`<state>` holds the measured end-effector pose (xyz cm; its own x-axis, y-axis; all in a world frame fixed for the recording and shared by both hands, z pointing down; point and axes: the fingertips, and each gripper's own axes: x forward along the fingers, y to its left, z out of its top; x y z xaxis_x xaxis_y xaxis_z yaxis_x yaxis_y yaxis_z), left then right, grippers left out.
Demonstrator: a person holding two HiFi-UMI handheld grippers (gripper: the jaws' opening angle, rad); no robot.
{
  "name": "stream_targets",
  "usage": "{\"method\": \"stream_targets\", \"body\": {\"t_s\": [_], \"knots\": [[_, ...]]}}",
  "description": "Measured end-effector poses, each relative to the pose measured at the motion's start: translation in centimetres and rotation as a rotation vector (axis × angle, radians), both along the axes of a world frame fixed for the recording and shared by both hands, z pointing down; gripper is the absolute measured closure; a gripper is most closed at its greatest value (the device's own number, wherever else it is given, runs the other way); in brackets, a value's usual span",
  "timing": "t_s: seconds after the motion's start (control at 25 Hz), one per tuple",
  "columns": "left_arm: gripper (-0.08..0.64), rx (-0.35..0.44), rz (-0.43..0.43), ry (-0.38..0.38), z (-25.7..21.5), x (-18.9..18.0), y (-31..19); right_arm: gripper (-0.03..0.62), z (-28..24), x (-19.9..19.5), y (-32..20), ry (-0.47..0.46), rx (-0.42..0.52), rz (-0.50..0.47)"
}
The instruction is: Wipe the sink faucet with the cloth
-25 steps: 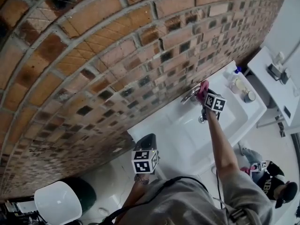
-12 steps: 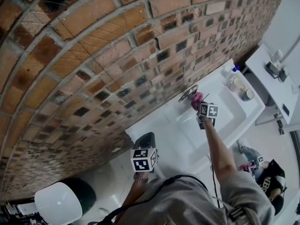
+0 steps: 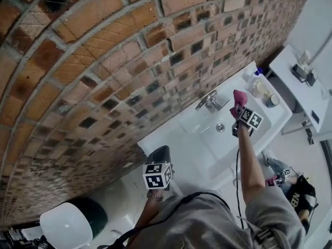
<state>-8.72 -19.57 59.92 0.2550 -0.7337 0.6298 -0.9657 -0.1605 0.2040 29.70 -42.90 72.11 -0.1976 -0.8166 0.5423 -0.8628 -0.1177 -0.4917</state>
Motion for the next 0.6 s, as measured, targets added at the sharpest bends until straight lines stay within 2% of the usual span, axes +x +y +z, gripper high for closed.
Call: {"method": "stream_targets", "body": {"t_s": [0.08,0.16,0.24,0.36,0.44,0.52,0.56,0.6], "knots": [[0.54,0.002,0.006,0.0,-0.1,0.2,0.0,0.525,1.9,-1.3,-0.2,-0.017,-0.059,-0.029],[0.54,0.005,0.007,0.0,-0.3,0.2,0.0,0.525,3.8,-4.6,0.2,-0.033,-0.112,-0.117],[0.54,0.006,-0.002,0.001,-0.5,-0.1,0.0,0.525,4.9,-7.6,0.7,-0.02,-0.121,-0.183],[0.54,-0.002,-0.026,0.006,-0.3,-0.7,0.1,0.525,6.5,-11.1,2.6,-0.011,-0.146,-0.216],[0.54,-0.007,-0.037,0.009,-0.1,-1.0,0.1,0.525,7.8,-14.2,4.5,-0.05,-0.19,-0.3],[0.54,-0.006,-0.037,0.009,-0.1,-1.0,0.1,0.525,8.1,-16.7,5.9,-0.045,-0.208,-0.399],[0.54,-0.004,-0.035,0.009,-0.2,-0.9,0.1,0.525,7.7,-17.1,6.3,-0.027,-0.207,-0.413],[0.54,-0.002,-0.035,0.01,-0.3,-0.9,0.1,0.525,6.9,-16.8,6.5,-0.014,-0.198,-0.387]]}}
